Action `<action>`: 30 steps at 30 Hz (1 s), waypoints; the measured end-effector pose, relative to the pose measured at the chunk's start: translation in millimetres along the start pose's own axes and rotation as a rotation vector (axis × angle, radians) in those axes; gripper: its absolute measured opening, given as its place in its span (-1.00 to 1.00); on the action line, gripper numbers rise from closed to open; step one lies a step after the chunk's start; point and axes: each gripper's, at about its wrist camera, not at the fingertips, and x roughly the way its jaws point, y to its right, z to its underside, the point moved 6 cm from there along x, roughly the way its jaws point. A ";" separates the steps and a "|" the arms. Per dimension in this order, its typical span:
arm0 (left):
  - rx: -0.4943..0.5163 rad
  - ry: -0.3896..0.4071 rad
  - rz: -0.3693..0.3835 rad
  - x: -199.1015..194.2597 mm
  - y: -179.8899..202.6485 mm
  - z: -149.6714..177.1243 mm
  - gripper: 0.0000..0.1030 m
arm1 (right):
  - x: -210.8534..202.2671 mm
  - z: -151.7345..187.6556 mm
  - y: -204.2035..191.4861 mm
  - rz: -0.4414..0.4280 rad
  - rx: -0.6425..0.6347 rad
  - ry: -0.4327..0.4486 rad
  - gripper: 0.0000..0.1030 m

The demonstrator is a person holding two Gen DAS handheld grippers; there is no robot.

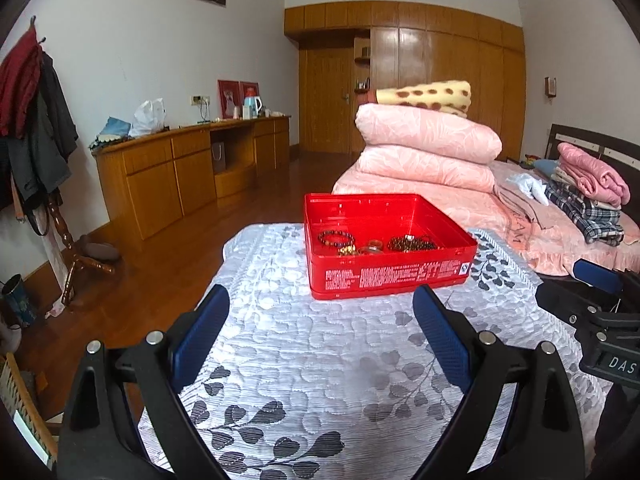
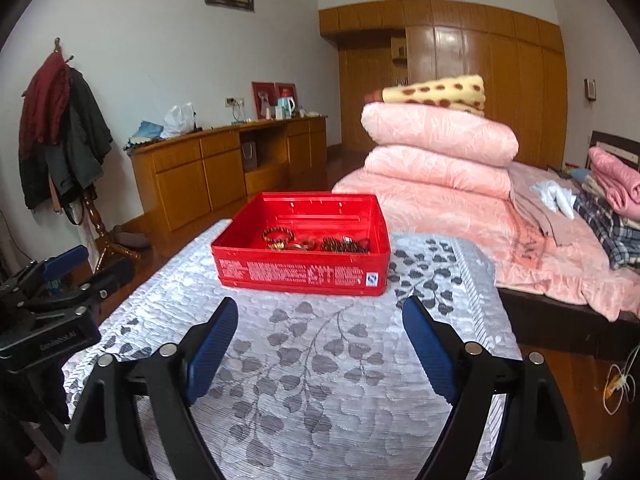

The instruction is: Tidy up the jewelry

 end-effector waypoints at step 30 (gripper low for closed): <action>0.036 0.209 0.013 -65.4 14.3 -29.3 0.75 | -57.0 -33.4 -17.0 -0.020 -0.029 0.190 0.63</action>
